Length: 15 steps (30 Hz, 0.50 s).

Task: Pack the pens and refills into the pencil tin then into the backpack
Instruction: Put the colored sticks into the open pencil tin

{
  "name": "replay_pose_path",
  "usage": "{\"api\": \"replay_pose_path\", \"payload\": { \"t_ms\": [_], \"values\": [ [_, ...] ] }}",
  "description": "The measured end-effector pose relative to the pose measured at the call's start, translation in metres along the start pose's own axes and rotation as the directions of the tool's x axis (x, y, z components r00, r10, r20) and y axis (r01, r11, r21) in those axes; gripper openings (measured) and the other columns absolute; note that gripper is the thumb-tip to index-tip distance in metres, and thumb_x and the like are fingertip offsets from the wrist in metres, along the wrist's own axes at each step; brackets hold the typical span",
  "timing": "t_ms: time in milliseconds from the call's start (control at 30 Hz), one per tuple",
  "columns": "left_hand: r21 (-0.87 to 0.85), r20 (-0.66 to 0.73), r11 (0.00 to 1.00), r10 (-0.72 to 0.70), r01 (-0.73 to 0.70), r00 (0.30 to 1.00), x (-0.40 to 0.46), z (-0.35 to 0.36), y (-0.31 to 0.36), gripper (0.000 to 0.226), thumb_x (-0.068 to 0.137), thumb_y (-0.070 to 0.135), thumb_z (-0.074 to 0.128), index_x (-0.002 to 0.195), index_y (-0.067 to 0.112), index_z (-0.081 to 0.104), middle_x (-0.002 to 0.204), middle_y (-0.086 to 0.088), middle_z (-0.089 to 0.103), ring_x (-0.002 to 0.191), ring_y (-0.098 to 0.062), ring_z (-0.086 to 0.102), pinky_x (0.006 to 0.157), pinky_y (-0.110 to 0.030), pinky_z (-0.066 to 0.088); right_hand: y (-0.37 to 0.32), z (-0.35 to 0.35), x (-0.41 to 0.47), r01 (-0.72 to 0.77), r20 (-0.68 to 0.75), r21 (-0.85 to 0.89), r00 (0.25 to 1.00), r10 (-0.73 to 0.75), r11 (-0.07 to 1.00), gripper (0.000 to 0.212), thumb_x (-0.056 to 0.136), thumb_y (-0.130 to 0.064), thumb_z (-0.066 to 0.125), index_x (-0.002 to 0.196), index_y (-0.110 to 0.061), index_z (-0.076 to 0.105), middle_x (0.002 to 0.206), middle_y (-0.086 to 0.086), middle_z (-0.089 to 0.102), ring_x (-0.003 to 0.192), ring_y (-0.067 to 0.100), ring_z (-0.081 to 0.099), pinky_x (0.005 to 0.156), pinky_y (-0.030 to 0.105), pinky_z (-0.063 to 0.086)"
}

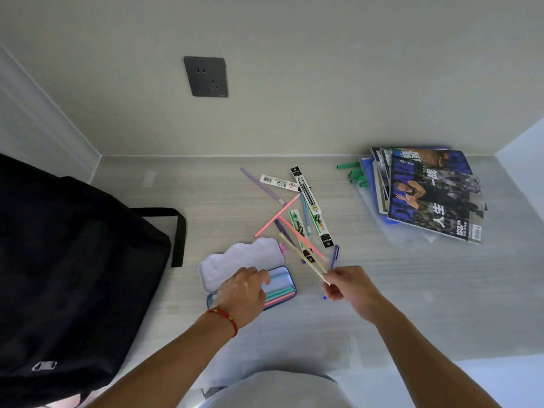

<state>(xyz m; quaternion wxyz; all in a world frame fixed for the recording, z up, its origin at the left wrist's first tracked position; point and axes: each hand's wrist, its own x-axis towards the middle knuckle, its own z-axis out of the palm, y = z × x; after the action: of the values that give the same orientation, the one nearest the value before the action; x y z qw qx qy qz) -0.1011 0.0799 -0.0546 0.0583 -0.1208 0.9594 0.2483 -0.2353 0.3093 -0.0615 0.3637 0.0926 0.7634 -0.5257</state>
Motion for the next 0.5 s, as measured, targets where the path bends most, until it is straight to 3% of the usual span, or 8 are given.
{"api": "replay_pose_path", "payload": {
  "t_ms": [100, 200, 300, 333, 400, 467, 500],
  "values": [
    [-0.080, 0.061, 0.996, -0.028, 0.032, 0.998, 0.008, 0.003, 0.011, 0.024, 0.091, 0.016, 0.052, 0.107, 0.027, 0.067, 0.109, 0.003, 0.070, 0.102, -0.018, 0.063, 0.086, -0.032, 0.054, 0.008, -0.002, -0.008, 0.003, 0.006, 0.076, 1.000, -0.003, 0.997, 0.017, 0.090, 0.000, 0.065, 0.082, 0.012, 0.073, 0.067, 0.019, 0.068, 0.052, 0.021, 0.063, 0.052, 0.026, 0.056],
    [-0.221, 0.104, 0.966, -0.116, 0.137, 0.988, 0.016, 0.003, 0.020, 0.023, 0.090, 0.015, 0.053, 0.099, 0.023, 0.073, 0.100, 0.001, 0.073, 0.088, -0.020, 0.064, 0.077, -0.024, 0.049, 0.014, -0.006, -0.015, 0.002, 0.065, 0.111, 0.998, -0.009, 0.994, 0.016, 0.092, -0.002, 0.065, 0.085, 0.009, 0.074, 0.071, 0.019, 0.068, 0.056, 0.021, 0.063, 0.054, 0.026, 0.055],
    [-0.314, 0.182, 0.908, -0.230, 0.278, 0.956, 0.023, 0.000, 0.024, 0.023, 0.089, 0.016, 0.051, 0.076, 0.017, 0.070, 0.080, -0.002, 0.067, 0.076, -0.025, 0.064, 0.068, -0.029, 0.050, 0.023, -0.010, -0.023, 0.038, 0.149, 0.164, 0.987, -0.063, 0.986, 0.016, 0.095, -0.004, 0.064, 0.090, 0.007, 0.075, 0.076, 0.017, 0.068, 0.062, 0.020, 0.062, 0.057, 0.025, 0.053],
    [-0.411, 0.239, 0.836, -0.286, 0.363, 0.928, 0.024, -0.001, 0.023, 0.023, 0.085, 0.016, 0.052, 0.070, 0.011, 0.068, 0.077, -0.007, 0.069, 0.075, -0.029, 0.065, 0.070, -0.034, 0.055, 0.026, -0.011, -0.026, 0.051, 0.174, 0.175, 0.981, -0.082, 0.983, 0.016, 0.095, -0.005, 0.064, 0.092, 0.006, 0.075, 0.077, 0.016, 0.068, 0.064, 0.019, 0.063, 0.058, 0.025, 0.053],
    [-0.632, 0.378, 0.597, -0.318, 0.493, 0.870, 0.023, -0.002, 0.020, 0.019, 0.081, 0.015, 0.057, 0.074, 0.003, 0.070, 0.079, -0.014, 0.072, 0.076, -0.034, 0.068, 0.076, -0.037, 0.060, 0.031, -0.010, -0.030, 0.070, 0.235, 0.178, 0.966, -0.112, 0.981, 0.016, 0.096, -0.007, 0.064, 0.092, 0.002, 0.076, 0.078, 0.014, 0.069, 0.066, 0.019, 0.063, 0.059, 0.024, 0.053],
    [-0.790, 0.431, 0.341, -0.284, 0.510, 0.857, 0.018, -0.007, 0.021, 0.014, 0.084, 0.011, 0.067, 0.096, 0.004, 0.070, 0.084, -0.015, 0.071, 0.072, -0.031, 0.068, 0.070, -0.035, 0.059, 0.031, -0.003, -0.032, 0.078, 0.319, 0.154, 0.939, -0.125, 0.985, 0.015, 0.097, -0.005, 0.062, 0.095, 0.002, 0.075, 0.079, 0.014, 0.068, 0.067, 0.019, 0.063, 0.059, 0.025, 0.052],
    [-0.841, 0.415, 0.231, -0.305, 0.489, 0.857, 0.016, -0.010, 0.022, 0.027, 0.085, 0.012, 0.071, 0.111, 0.007, 0.065, 0.087, -0.014, 0.071, 0.069, -0.029, 0.068, 0.066, -0.034, 0.060, 0.029, 0.000, -0.032, 0.090, 0.360, 0.121, 0.924, -0.128, 0.989, 0.015, 0.098, -0.004, 0.061, 0.097, 0.004, 0.074, 0.079, 0.014, 0.068, 0.066, 0.019, 0.062, 0.059, 0.026, 0.052]
  ]
}}
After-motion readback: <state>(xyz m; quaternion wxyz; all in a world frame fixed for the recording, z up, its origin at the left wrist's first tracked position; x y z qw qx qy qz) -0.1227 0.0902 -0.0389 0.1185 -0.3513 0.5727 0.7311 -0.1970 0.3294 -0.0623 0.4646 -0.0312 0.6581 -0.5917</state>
